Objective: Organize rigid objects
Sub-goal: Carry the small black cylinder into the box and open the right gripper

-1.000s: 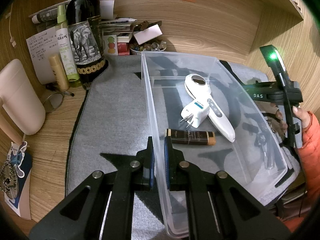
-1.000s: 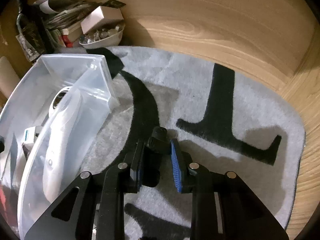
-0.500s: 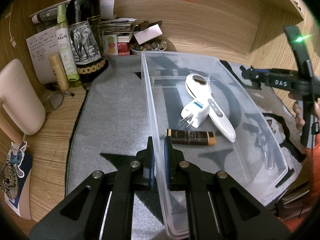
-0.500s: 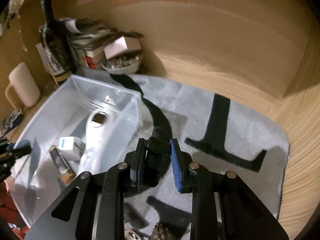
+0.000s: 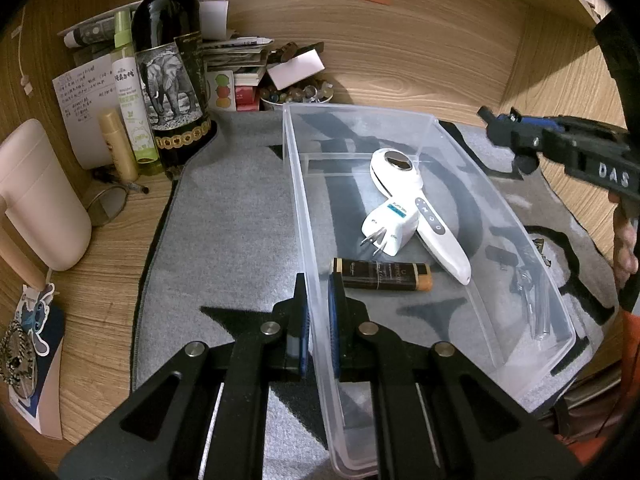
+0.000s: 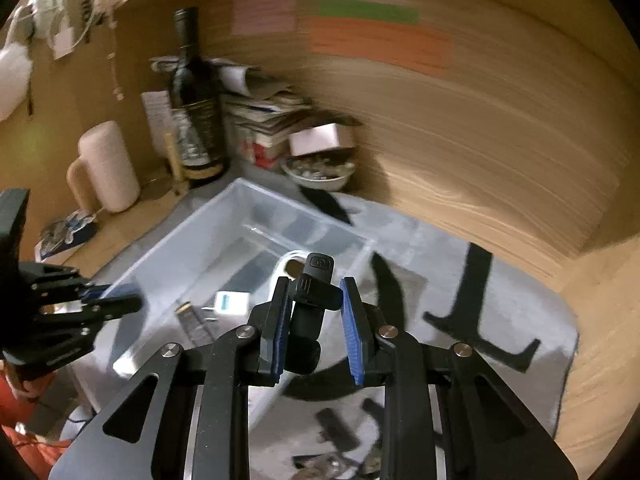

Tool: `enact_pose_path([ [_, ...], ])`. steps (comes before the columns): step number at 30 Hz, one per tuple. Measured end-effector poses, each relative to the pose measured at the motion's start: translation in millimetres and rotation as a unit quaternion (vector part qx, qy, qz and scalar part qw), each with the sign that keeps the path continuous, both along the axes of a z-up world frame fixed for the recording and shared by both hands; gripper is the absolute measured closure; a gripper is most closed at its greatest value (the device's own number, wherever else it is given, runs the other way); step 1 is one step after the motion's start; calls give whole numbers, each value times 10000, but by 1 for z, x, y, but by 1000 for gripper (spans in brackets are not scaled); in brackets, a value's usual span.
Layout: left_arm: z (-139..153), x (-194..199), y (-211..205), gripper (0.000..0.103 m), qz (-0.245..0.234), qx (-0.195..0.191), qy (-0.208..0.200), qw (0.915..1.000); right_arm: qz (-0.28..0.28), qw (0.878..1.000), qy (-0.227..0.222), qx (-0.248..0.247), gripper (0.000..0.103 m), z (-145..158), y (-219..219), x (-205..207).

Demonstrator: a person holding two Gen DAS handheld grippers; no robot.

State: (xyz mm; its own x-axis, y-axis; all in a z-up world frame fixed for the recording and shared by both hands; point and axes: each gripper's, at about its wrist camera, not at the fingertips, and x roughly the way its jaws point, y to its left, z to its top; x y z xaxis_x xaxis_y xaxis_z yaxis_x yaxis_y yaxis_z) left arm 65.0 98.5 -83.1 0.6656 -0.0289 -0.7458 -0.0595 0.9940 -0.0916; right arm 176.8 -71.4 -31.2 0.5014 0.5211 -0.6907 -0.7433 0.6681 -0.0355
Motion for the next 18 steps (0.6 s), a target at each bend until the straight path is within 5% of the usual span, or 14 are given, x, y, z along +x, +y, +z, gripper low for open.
enact_pose_path([
  [18, 0, 0, 0, 95, -5, -3, -5, 10000, 432, 9947, 692, -628, 81, -52, 42, -16],
])
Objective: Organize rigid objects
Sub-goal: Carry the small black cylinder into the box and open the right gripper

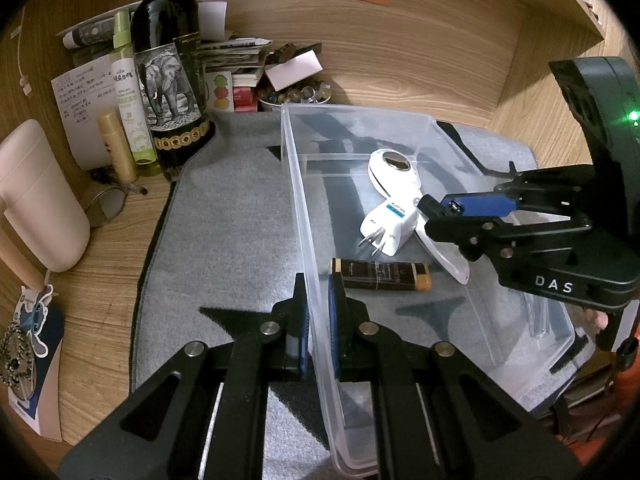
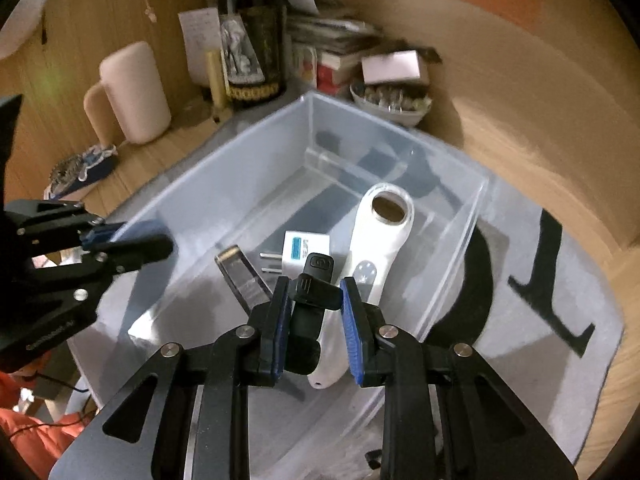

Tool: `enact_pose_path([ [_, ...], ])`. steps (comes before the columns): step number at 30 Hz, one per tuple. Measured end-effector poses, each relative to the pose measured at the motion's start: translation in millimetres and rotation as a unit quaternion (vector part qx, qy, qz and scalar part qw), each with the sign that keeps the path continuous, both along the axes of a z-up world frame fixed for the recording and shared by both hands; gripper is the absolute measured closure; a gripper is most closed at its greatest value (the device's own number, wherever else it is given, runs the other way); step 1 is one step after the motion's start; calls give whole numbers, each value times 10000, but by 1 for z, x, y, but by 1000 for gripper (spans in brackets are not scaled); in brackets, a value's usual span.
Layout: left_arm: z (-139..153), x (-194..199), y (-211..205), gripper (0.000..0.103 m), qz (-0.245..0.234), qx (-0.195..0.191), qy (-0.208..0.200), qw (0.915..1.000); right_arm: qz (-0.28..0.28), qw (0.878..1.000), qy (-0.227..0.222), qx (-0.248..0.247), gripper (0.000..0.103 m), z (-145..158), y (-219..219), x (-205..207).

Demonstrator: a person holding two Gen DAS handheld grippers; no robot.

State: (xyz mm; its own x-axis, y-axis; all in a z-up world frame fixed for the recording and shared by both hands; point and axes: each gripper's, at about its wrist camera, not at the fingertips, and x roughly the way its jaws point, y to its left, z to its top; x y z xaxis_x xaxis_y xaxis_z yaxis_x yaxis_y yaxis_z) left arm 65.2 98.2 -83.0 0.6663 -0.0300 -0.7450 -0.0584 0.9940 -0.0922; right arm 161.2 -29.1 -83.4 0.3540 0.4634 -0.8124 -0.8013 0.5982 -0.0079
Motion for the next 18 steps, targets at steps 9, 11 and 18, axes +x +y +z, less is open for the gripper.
enact_pose_path([
  [9, 0, 1, -2, 95, -1, 10, 4, 10000, -59, 10000, 53, 21, 78, 3, -1, 2],
  [11, 0, 1, -1, 95, -2, 14, 5, 10000, -68, 10000, 24, 45, 69, 4, -1, 3],
  [18, 0, 1, -1, 95, 3, 8, 3, 10000, -126, 9995, -205, 208, 57, 18, -9, -1],
])
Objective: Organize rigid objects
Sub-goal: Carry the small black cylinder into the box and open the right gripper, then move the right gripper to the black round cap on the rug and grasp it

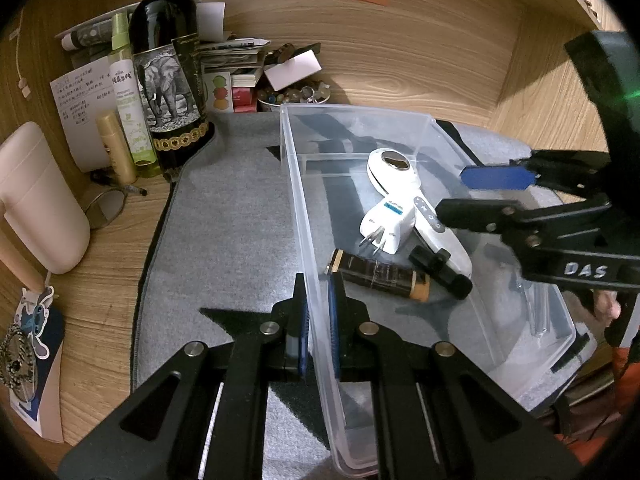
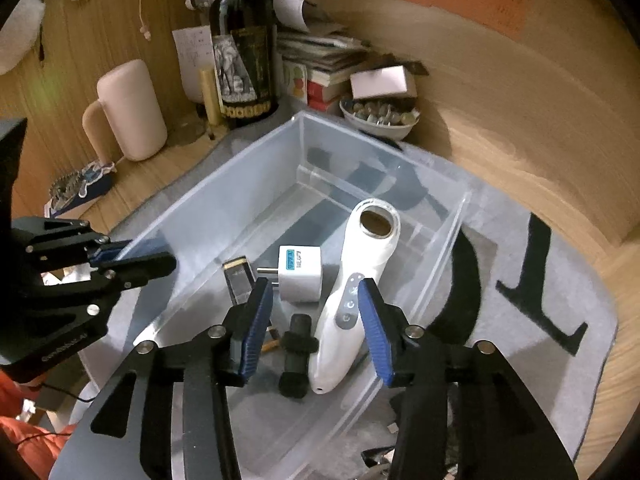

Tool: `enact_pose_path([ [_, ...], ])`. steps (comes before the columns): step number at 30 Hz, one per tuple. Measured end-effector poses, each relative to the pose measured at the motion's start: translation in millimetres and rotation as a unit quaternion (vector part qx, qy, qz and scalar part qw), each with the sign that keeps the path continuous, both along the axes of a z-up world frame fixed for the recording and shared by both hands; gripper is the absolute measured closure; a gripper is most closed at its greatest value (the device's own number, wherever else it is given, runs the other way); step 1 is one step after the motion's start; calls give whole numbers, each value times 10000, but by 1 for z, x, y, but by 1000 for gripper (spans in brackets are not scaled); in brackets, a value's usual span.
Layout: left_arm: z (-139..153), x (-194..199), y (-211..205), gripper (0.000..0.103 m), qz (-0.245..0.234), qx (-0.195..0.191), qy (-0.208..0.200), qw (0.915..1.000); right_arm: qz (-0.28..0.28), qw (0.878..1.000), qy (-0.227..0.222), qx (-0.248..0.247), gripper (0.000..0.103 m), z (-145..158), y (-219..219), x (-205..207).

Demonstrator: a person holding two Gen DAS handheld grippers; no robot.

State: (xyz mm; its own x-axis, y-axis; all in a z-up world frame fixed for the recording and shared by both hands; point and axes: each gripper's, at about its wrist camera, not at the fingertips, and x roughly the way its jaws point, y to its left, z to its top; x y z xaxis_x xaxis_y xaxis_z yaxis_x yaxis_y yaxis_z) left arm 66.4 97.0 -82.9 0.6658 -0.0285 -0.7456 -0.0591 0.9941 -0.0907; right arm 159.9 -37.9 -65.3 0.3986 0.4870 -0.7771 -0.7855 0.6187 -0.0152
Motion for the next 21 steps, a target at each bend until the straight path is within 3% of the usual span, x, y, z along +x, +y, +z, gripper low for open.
enact_pose_path([
  [2, 0, 0, 0, 95, 0, 3, -2, 10000, -64, 9999, -127, 82, 45, 7, -5, -2],
  [11, 0, 0, 0, 95, -4, 8, 0, 10000, -494, 9966, -516, 415, 24, 35, -32, -1],
  [21, 0, 0, -1, 95, -5, 11, 2, 10000, -1347, 9869, -726, 509, 23, 45, -90, 6],
])
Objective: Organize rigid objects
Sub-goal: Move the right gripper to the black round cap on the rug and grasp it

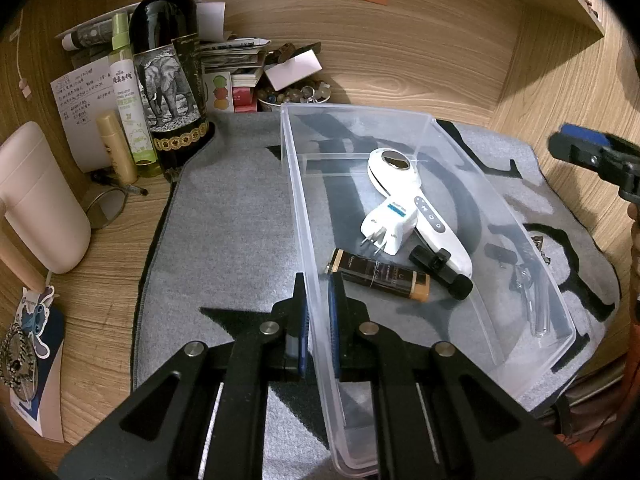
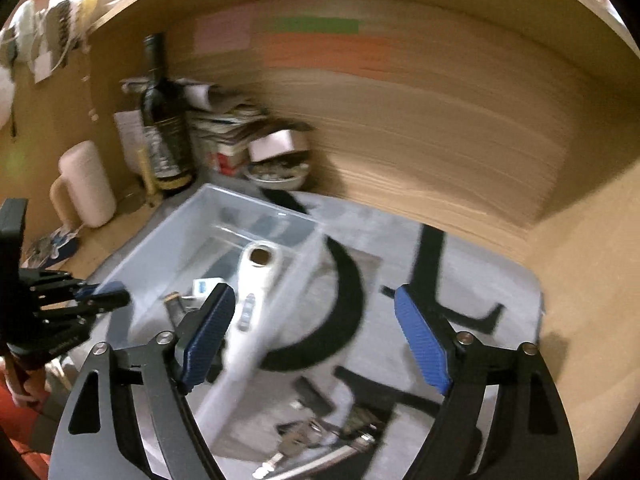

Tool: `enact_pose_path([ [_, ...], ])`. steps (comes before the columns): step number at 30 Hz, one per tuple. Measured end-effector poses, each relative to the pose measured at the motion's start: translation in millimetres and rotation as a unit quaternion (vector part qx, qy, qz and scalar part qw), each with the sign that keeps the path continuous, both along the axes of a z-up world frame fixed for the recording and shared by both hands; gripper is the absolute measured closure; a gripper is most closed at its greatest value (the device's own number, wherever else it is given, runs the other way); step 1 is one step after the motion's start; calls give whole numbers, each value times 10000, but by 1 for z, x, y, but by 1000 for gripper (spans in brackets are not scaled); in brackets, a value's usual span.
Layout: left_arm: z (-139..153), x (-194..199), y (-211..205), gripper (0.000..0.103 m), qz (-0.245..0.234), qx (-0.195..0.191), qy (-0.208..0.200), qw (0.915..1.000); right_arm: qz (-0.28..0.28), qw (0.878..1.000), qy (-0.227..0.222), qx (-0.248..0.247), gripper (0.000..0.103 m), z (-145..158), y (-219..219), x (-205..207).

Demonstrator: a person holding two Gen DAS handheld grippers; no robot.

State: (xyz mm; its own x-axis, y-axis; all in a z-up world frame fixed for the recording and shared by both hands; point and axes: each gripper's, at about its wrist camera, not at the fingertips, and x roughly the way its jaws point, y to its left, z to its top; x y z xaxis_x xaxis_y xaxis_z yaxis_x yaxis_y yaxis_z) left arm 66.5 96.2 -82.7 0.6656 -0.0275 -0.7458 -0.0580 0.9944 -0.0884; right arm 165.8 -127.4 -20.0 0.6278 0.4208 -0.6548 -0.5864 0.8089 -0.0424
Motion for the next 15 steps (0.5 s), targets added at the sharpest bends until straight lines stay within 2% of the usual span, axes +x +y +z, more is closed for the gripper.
enact_pose_path([
  [6, 0, 1, 1, 95, 0, 14, 0, 10000, -506, 9984, 232, -71, 23, -22, -36, 0],
  [15, 0, 1, 1, 95, -3, 20, 4, 10000, -777, 9911, 1080, -32, 23, -80, -56, 12],
])
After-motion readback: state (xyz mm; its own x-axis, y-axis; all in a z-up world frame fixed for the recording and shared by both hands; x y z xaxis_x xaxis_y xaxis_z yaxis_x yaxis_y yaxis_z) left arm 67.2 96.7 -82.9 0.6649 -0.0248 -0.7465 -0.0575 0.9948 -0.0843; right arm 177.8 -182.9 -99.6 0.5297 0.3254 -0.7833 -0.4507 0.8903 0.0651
